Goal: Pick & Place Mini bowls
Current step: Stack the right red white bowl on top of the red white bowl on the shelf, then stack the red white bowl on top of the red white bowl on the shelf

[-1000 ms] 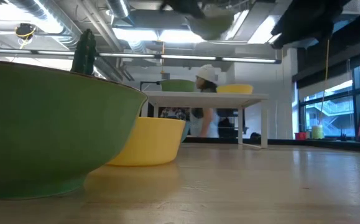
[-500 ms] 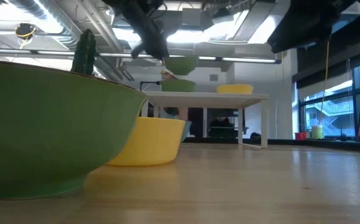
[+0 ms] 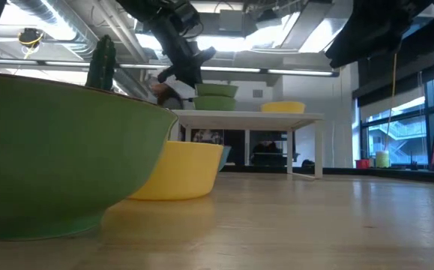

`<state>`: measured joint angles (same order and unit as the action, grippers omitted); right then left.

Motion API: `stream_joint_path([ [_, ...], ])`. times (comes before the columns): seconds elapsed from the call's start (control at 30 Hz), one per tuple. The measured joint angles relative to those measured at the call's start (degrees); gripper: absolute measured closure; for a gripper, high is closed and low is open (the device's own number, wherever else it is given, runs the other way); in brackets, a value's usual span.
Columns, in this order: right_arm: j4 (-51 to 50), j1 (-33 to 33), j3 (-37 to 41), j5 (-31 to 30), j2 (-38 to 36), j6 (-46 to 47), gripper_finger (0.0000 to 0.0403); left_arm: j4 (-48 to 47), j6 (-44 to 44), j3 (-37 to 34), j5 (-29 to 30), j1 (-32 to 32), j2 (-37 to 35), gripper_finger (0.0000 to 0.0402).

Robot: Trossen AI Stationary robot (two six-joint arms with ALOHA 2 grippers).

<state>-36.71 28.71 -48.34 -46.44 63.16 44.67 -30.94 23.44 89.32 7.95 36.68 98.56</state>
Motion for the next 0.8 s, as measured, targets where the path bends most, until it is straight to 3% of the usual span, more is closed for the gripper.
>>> stream_joint_path([
  [0.17, 0.0, 0.0, 0.0, 0.1, 0.0, 0.1, 0.0198, -1.1, 0.0, 0.0, 0.0, 0.0, 0.0, 0.0377],
  [0.57, 0.0, 0.0, 0.0, 0.0, 0.0, -0.4, 0.0198, -2.3, -3.9, 0.1, 1.3, 0.7, -0.5, 0.0290],
  [0.8, -0.4, 0.0, 0.0, -0.1, 0.5, -2.1, 0.0198, -8.4, -11.8, 3.0, 2.2, -2.2, -9.1, 0.0273],
])
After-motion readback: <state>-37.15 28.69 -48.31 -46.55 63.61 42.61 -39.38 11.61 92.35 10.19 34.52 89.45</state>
